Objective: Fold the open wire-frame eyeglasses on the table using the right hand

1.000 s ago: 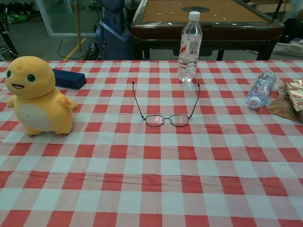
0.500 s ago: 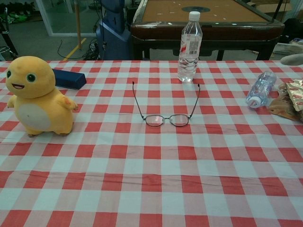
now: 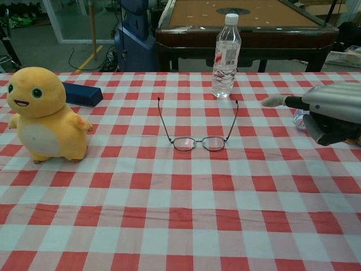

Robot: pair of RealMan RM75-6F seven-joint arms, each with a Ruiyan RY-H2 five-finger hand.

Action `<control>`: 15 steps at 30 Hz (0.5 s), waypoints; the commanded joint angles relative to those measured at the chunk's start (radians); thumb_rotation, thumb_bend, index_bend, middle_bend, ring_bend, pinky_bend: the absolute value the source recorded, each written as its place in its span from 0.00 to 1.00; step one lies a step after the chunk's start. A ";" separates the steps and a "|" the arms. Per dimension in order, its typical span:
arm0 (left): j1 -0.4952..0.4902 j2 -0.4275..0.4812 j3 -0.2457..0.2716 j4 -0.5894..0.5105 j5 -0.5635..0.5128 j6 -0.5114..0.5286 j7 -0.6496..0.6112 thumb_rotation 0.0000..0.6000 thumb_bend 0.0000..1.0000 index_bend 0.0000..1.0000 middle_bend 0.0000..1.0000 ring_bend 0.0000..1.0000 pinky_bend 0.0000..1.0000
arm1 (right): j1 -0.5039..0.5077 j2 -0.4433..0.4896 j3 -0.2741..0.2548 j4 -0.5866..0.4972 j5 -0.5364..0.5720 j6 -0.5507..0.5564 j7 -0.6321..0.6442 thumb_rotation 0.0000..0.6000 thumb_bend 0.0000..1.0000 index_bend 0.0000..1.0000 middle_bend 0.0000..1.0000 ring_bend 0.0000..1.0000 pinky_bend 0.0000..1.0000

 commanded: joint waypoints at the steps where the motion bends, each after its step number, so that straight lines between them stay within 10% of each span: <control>1: 0.001 0.000 0.001 0.002 0.001 0.000 -0.002 1.00 0.26 0.11 0.10 0.14 0.14 | 0.025 -0.056 0.010 0.031 0.018 0.046 -0.109 1.00 1.00 0.00 1.00 0.96 0.96; 15: 0.002 0.006 -0.002 0.002 -0.001 0.000 -0.010 1.00 0.26 0.11 0.10 0.14 0.14 | 0.090 -0.175 0.005 0.092 0.074 0.081 -0.301 1.00 1.00 0.00 1.00 0.96 0.96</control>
